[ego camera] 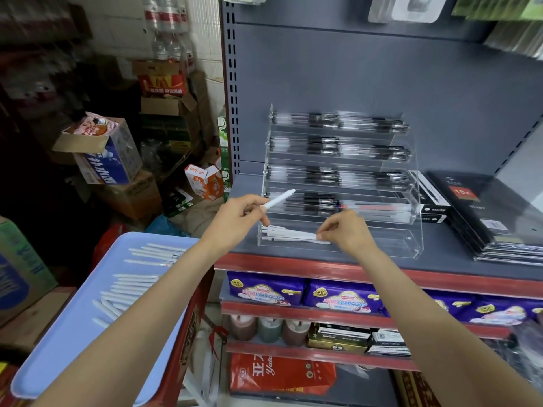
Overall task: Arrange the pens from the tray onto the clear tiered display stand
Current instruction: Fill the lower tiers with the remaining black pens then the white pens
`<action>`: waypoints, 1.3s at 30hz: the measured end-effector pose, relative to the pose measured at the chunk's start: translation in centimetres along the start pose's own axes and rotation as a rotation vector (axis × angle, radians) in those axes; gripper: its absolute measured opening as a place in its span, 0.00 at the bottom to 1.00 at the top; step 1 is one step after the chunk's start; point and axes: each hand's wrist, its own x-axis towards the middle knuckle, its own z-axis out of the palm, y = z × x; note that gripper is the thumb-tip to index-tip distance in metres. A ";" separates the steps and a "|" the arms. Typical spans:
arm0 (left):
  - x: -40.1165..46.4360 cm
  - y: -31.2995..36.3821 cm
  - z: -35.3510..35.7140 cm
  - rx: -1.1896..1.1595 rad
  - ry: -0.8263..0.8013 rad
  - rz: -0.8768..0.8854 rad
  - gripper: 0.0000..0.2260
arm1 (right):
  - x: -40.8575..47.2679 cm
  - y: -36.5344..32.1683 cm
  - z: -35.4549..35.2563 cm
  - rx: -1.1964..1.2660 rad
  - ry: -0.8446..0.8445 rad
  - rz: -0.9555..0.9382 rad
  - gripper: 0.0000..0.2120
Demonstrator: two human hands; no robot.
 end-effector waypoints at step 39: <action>0.0 -1.9 0.8 0.283 0.073 -0.200 0.24 | -1.7 1.0 -0.1 0.146 0.118 -0.050 0.02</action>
